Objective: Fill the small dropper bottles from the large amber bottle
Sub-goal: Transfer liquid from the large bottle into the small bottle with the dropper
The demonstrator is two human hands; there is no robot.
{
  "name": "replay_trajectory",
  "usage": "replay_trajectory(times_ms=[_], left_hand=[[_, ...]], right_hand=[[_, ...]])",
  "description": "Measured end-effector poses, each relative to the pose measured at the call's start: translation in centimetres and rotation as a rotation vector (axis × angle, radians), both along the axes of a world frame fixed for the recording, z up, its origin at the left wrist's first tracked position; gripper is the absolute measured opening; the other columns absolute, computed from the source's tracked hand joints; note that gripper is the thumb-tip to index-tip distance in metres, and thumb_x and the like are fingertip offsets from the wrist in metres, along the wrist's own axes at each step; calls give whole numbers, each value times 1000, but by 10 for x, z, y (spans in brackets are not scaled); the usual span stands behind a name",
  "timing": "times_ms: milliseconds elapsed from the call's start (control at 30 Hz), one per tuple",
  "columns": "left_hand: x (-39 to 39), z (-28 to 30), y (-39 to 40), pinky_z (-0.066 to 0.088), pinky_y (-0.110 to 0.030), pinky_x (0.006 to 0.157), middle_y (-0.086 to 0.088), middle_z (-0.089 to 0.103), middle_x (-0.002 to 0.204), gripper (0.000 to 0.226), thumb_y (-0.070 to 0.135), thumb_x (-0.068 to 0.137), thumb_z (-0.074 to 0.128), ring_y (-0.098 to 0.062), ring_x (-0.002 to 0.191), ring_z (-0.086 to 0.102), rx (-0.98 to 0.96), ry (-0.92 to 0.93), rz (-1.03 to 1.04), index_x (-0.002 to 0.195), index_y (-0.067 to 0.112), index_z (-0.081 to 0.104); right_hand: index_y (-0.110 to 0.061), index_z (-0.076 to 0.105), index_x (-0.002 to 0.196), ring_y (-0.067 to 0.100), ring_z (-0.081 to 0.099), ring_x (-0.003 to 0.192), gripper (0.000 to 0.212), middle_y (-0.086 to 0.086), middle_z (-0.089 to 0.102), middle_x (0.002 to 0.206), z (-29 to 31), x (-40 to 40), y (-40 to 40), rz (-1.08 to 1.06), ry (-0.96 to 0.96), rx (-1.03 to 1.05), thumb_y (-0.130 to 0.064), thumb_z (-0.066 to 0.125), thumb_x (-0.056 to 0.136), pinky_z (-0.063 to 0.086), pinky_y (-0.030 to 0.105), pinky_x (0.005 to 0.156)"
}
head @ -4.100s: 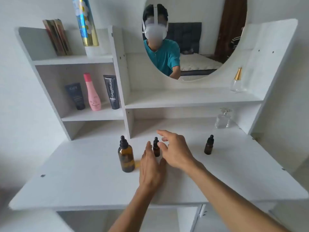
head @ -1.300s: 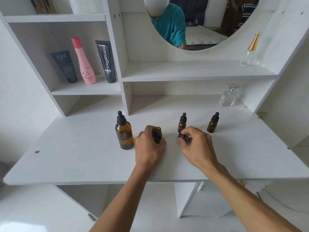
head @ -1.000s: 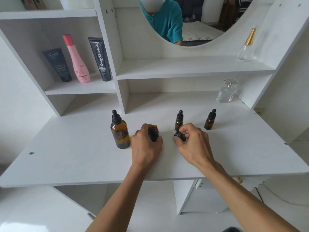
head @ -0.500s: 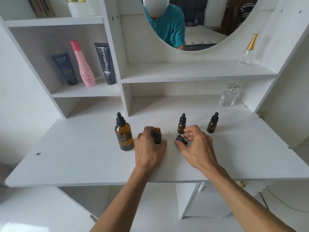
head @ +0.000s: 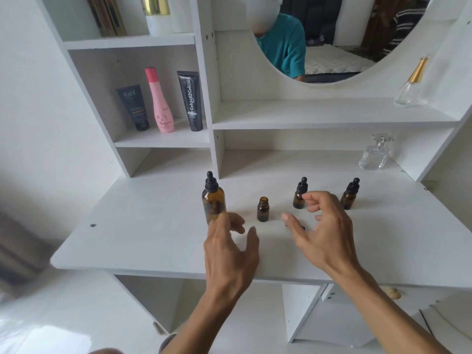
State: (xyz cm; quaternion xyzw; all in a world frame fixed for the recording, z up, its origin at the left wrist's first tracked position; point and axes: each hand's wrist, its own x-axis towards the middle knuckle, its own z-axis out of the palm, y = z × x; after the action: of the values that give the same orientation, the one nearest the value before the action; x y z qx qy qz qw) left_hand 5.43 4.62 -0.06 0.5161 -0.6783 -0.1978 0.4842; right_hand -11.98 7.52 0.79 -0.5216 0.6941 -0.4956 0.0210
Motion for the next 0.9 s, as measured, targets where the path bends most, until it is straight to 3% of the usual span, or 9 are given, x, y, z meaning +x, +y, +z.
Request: replay_trajectory(times_ms=[100, 233, 367, 433, 500, 600, 700, 900], left_hand=[[12, 6, -6, 40, -22, 71, 9, 53, 86, 32, 18, 80, 77, -13, 80, 53, -105, 124, 172, 94, 23, 48], [21, 11, -29, 44, -38, 88, 5, 43, 110, 56, 28, 79, 79, -19, 103, 45, -52, 151, 230, 121, 14, 44], [19, 14, -44, 43, -26, 97, 10, 46, 127, 69, 32, 82, 75, -8, 115, 49, 115, 161, 52, 139, 20, 38], [17, 13, -47, 44, -9, 81, 6, 58, 117, 57, 25, 84, 72, 3, 98, 57, 145, 179, 9, 134, 23, 43], [15, 12, -48, 42, -6, 69, 6, 63, 106, 45, 20, 86, 68, 3, 88, 59, 167, 194, -3, 125, 27, 46], [12, 7, -50, 47, -18, 73, 8, 63, 105, 35, 21, 90, 63, -5, 91, 61, 178, 186, 2, 118, 32, 45], [12, 5, -51, 51, -30, 79, 8, 64, 106, 33, 23, 91, 63, -10, 95, 62, 194, 204, 3, 119, 28, 47], [13, 5, -50, 48, -18, 74, 9, 66, 106, 35, 23, 91, 62, -6, 93, 63, 223, 223, -5, 123, 25, 48]], right_hand=[[-14, 61, 108, 12, 58, 86, 38, -1, 61, 102, 18, 17, -8, 61, 28, -94, -24, 82, 78, 40, 6, 78], [-17, 63, 108, 8, 58, 85, 31, -5, 65, 98, 45, 46, -26, 185, 24, -87, -28, 78, 83, 38, 2, 77], [-20, 65, 116, 7, 59, 90, 37, -5, 69, 105, 64, 72, -48, 316, 35, 43, -36, 76, 85, 40, 4, 75], [-20, 65, 120, 8, 61, 94, 42, -4, 71, 109, 69, 81, -59, 361, 23, 89, -38, 77, 84, 44, 12, 80], [-22, 67, 119, 8, 62, 94, 43, -5, 71, 110, 71, 88, -67, 384, 13, 138, -42, 78, 82, 48, 18, 81], [-23, 70, 106, 10, 64, 90, 33, -7, 71, 100, 69, 95, -76, 384, 13, 173, -42, 79, 81, 53, 25, 80], [-19, 71, 94, 12, 64, 84, 25, -6, 71, 89, 67, 97, -80, 375, -1, 154, -37, 81, 81, 52, 24, 75], [-16, 73, 91, 14, 65, 81, 18, -3, 72, 84, 70, 96, -83, 389, -25, 163, -29, 81, 81, 47, 15, 67]])
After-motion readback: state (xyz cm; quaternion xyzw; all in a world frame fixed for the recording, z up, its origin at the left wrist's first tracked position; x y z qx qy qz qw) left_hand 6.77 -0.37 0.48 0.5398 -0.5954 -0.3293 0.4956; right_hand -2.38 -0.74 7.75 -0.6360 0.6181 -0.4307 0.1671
